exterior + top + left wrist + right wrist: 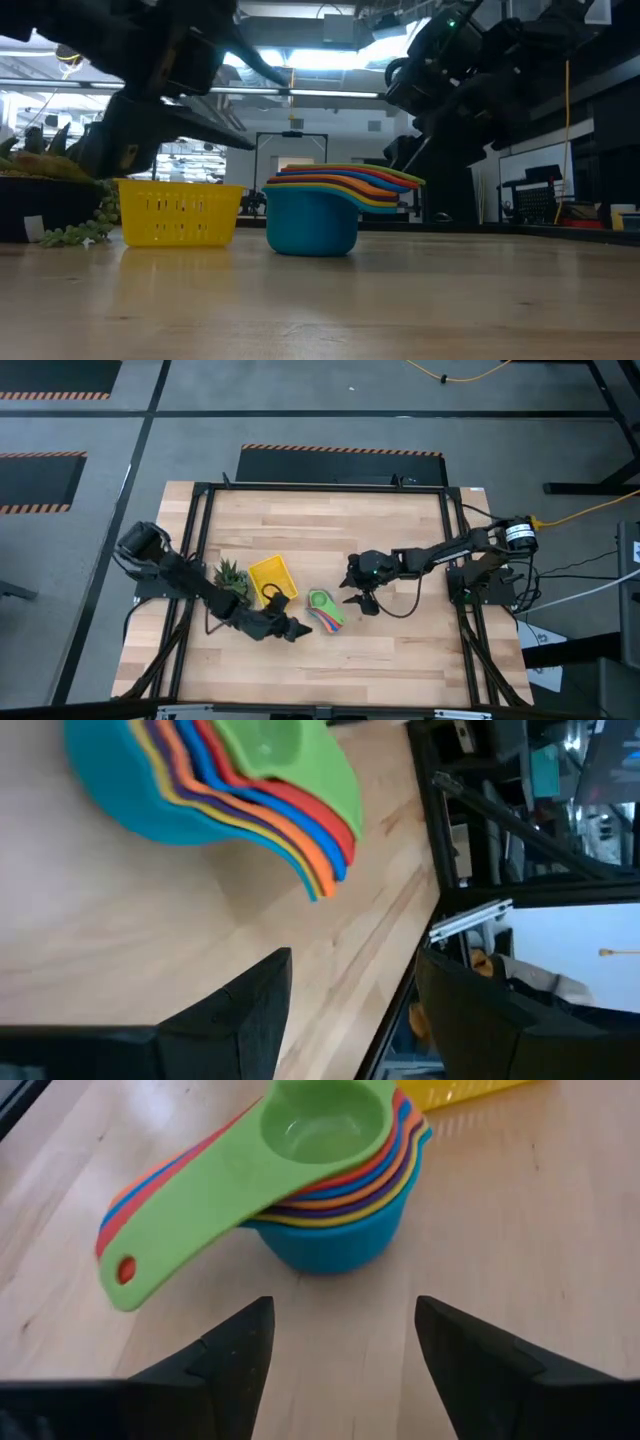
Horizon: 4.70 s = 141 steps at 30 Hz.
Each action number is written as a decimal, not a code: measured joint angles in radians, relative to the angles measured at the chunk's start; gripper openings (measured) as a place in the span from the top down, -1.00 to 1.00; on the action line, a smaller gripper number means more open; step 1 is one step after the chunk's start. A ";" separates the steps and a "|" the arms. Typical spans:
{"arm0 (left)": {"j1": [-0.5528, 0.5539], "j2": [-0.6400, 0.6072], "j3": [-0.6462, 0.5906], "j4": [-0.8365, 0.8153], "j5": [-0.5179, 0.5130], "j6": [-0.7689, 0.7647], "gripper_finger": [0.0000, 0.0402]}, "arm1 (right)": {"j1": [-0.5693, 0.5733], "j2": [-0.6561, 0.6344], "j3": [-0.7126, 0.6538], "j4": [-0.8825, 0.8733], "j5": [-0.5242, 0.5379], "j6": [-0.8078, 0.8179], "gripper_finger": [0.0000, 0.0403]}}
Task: Nest measuring cups in basket
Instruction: Put the stacked measuring cups into the yellow bin
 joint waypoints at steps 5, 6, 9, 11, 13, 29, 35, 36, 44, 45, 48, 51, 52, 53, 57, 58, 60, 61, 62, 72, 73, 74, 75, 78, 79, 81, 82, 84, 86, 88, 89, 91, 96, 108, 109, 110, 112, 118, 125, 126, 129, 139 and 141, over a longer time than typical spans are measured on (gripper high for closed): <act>0.000 0.060 0.057 -0.002 -0.011 -0.021 -0.03 | 0.007 0.020 0.000 0.022 0.015 0.001 -0.23; 0.000 0.065 0.061 -0.002 -0.020 -0.032 -0.03 | 0.010 0.020 0.000 0.024 0.021 0.001 -0.23; 0.000 0.080 0.070 -0.008 -0.034 -0.053 -0.03 | 0.021 0.020 0.000 0.030 0.043 -0.002 -0.23; 0.000 0.085 0.070 -0.009 -0.045 -0.073 -0.03 | 0.028 0.020 0.000 0.037 0.045 -0.002 -0.23; 0.000 0.094 0.071 -0.012 -0.061 -0.086 -0.03 | 0.035 0.020 0.000 0.036 0.045 -0.003 -0.23; 0.016 0.094 0.071 -0.064 -0.079 -0.100 -0.03 | 0.123 0.019 0.001 0.066 0.177 -0.003 -0.23; 0.037 0.094 0.071 -0.064 -0.078 -0.097 -0.03 | 0.146 0.019 0.001 0.085 0.201 -0.004 -0.23; 0.039 0.094 0.071 -0.065 -0.078 -0.097 -0.03 | 0.148 0.019 0.001 0.085 0.201 -0.004 -0.23; 0.045 0.094 0.071 -0.068 -0.069 -0.098 -0.03 | 0.155 0.056 0.002 0.151 0.200 0.000 -0.23; 0.045 0.094 0.071 -0.071 -0.068 -0.098 -0.03 | 0.155 0.072 0.002 0.164 0.200 0.000 -0.23; 0.045 0.094 0.070 -0.074 -0.068 -0.098 -0.03 | 0.155 0.116 0.002 0.196 0.200 0.001 -0.23; 0.045 0.093 0.070 -0.076 -0.068 -0.098 -0.03 | 0.155 0.146 0.002 0.238 0.197 0.002 -0.23; 0.045 0.093 0.070 -0.076 -0.068 -0.098 -0.03 | 0.155 0.157 0.002 0.256 0.197 0.006 -0.23; 0.045 0.093 0.070 -0.076 -0.068 -0.098 -0.03 | 0.155 0.164 0.002 0.266 0.194 0.018 -0.23; 0.045 0.093 0.070 -0.076 -0.068 -0.099 -0.03 | 0.156 0.186 0.013 0.294 0.163 0.031 -0.23; 0.045 0.093 0.070 -0.077 -0.068 -0.099 -0.03 | 0.159 0.191 0.019 0.293 0.153 0.036 -0.23; 0.045 0.093 0.070 -0.081 -0.064 -0.100 -0.03 | 0.166 0.208 0.044 0.292 0.146 0.052 -0.23; 0.044 0.093 0.070 -0.082 -0.063 -0.100 -0.03 | 0.171 0.218 0.054 0.288 0.146 0.051 -0.23; 0.043 0.093 0.070 -0.084 -0.058 -0.100 -0.03 | 0.176 0.228 0.066 0.282 0.147 0.050 -0.23; 0.040 0.092 0.070 -0.084 -0.018 -0.100 -0.03 | 0.193 0.255 0.116 0.238 0.092 0.051 -0.23; 0.038 0.092 0.070 -0.079 -0.017 -0.100 -0.03 | 0.195 0.255 0.120 0.235 0.085 0.051 -0.23; 0.035 0.092 0.070 -0.074 -0.017 -0.104 -0.03 | 0.200 0.255 0.125 0.231 0.085 0.051 -0.23; 0.032 0.092 0.070 -0.073 -0.017 -0.112 -0.03 | 0.203 0.255 0.130 0.227 0.084 0.050 -0.23; 0.022 0.092 0.070 -0.073 -0.017 -0.130 -0.03 | 0.208 0.255 0.144 0.214 0.081 0.048 -0.23; 0.020 0.092 0.070 -0.073 -0.017 -0.131 -0.03 | 0.207 0.255 0.146 0.213 0.081 0.048 -0.23; 0.019 0.092 0.070 -0.073 -0.014 -0.147 -0.03 | 0.207 0.255 0.153 0.208 0.082 0.045 -0.23; 0.019 0.092 0.070 -0.073 -0.012 -0.156 -0.03 | 0.206 0.255 0.157 0.209 0.083 0.041 -0.23; 0.020 0.092 0.070 -0.073 0.010 -0.157 -0.03 | 0.206 0.255 0.163 0.211 0.083 0.023 -0.23; 0.020 0.092 0.070 -0.073 0.032 -0.166 -0.03 | 0.206 0.255 0.166 0.211 0.083 0.019 -0.23; 0.017 0.092 0.070 -0.074 0.046 -0.183 -0.03 | 0.207 0.255 0.168 0.212 0.083 0.020 -0.23; 0.015 0.092 0.070 -0.074 0.051 -0.184 -0.03 | 0.207 0.255 0.168 0.212 0.083 0.020 -0.23; 0.012 0.092 0.070 -0.074 0.054 -0.185 -0.03 | 0.206 0.255 0.168 0.212 0.084 0.021 -0.23; 0.013 0.092 0.070 -0.075 0.055 -0.186 -0.03 | 0.206 0.255 0.169 0.205 0.084 0.057 -0.23; 0.013 0.092 0.070 -0.076 0.025 -0.183 -0.03 | 0.206 0.263 0.169 0.194 0.093 0.127 -0.23; 0.013 0.092 0.070 -0.076 0.025 -0.183 -0.03 | 0.206 0.268 0.169 0.199 0.093 0.126 -0.23; 0.015 0.092 0.070 -0.076 0.023 -0.183 -0.03 | 0.206 0.275 0.169 0.209 0.093 0.126 -0.23; 0.016 0.092 0.070 -0.076 0.012 -0.182 -0.03 | 0.206 0.288 0.169 0.225 0.093 0.127 -0.23; 0.029 0.092 0.070 -0.081 0.003 -0.176 -0.03 | 0.206 0.297 0.169 0.269 0.093 0.126 -0.23; 0.056 0.093 0.070 -0.094 0.007 -0.175 -0.03 | 0.202 0.298 0.169 0.295 0.096 0.103 -0.23; 0.058 0.093 0.070 -0.095 0.007 -0.175 -0.03 | 0.202 0.298 0.169 0.294 0.097 0.103 -0.23; 0.065 0.093 0.070 -0.096 0.007 -0.146 -0.03 | 0.202 0.298 0.175 0.292 0.099 0.099 -0.23; 0.089 0.093 0.069 -0.093 -0.005 -0.119 -0.03 | 0.199 0.298 0.190 0.298 0.146 0.092 -0.23; 0.092 0.093 0.069 -0.090 -0.006 -0.099 -0.03 | 0.199 0.298 0.190 0.296 0.145 0.093 -0.23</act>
